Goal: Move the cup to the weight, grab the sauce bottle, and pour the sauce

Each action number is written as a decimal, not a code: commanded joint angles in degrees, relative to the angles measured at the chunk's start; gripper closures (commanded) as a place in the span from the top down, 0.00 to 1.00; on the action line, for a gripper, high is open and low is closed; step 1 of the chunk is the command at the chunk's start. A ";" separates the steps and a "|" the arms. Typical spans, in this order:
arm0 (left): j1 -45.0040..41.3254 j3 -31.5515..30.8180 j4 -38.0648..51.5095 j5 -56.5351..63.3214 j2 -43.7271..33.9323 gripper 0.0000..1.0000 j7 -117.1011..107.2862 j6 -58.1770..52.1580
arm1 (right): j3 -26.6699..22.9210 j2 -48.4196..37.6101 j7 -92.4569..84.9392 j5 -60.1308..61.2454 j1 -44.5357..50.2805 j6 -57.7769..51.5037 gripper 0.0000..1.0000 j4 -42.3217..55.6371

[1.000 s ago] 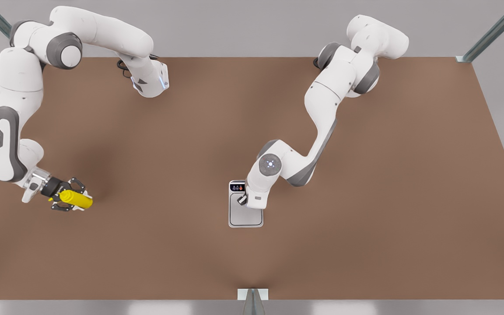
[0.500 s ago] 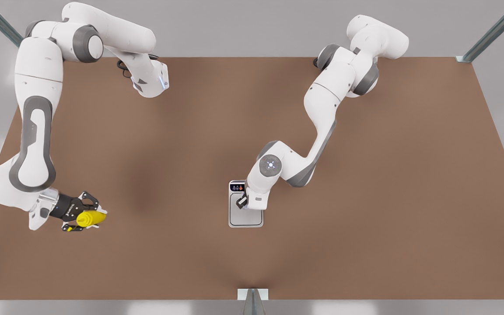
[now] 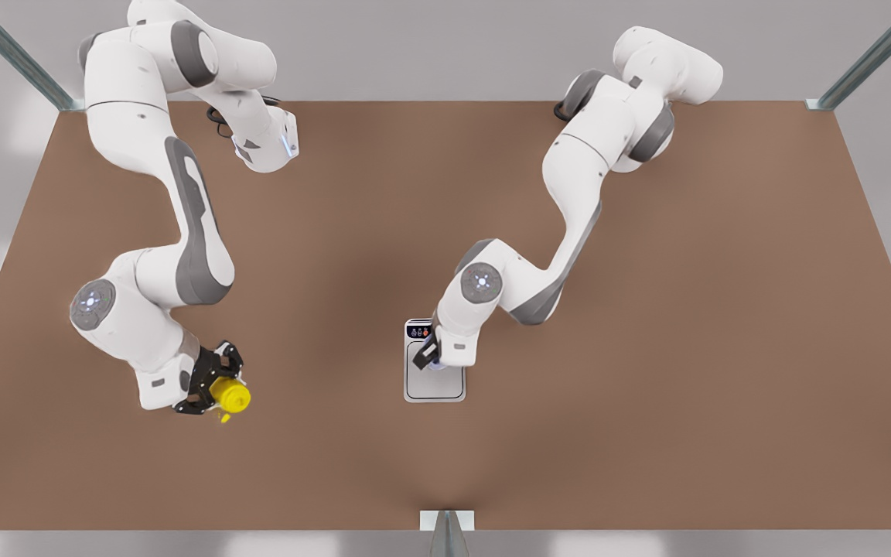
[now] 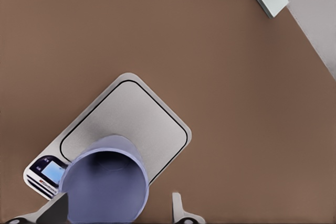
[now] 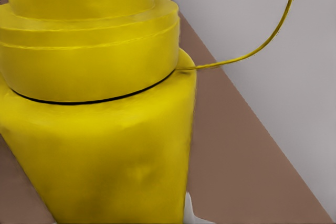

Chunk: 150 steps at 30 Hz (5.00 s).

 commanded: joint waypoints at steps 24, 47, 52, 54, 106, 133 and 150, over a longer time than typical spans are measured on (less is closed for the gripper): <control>32.55 7.12 -31.89 4.46 -42.67 1.00 78.51 -22.14 | 2.05 6.21 29.60 -59.08 28.63 -10.95 0.58 1.49; 32.55 7.12 -29.87 5.25 -41.27 1.00 78.60 -21.96 | 1.96 15.00 30.48 -79.92 33.28 -18.07 0.58 2.90; 32.46 7.03 -29.52 5.25 -41.36 1.00 78.60 -22.05 | 1.96 15.17 30.39 -79.92 33.37 -18.08 0.58 2.90; 32.46 6.94 -29.52 5.25 -41.27 1.00 78.60 -22.05 | 1.96 15.26 30.48 -79.92 33.37 -18.08 0.58 2.90; 31.41 6.68 -27.76 5.25 -40.48 1.00 78.78 -22.05 | 2.31 22.47 -59.69 43.48 -11.45 -13.24 0.60 1.76; 30.97 6.86 -26.09 5.25 -40.04 1.00 78.78 -23.81 | 3.37 27.83 -63.56 48.75 -10.22 -9.64 0.77 4.13; 30.44 6.77 -26.09 5.16 -40.13 1.00 78.42 -25.12 | 3.28 27.39 -62.95 48.75 -10.49 -10.34 1.00 3.95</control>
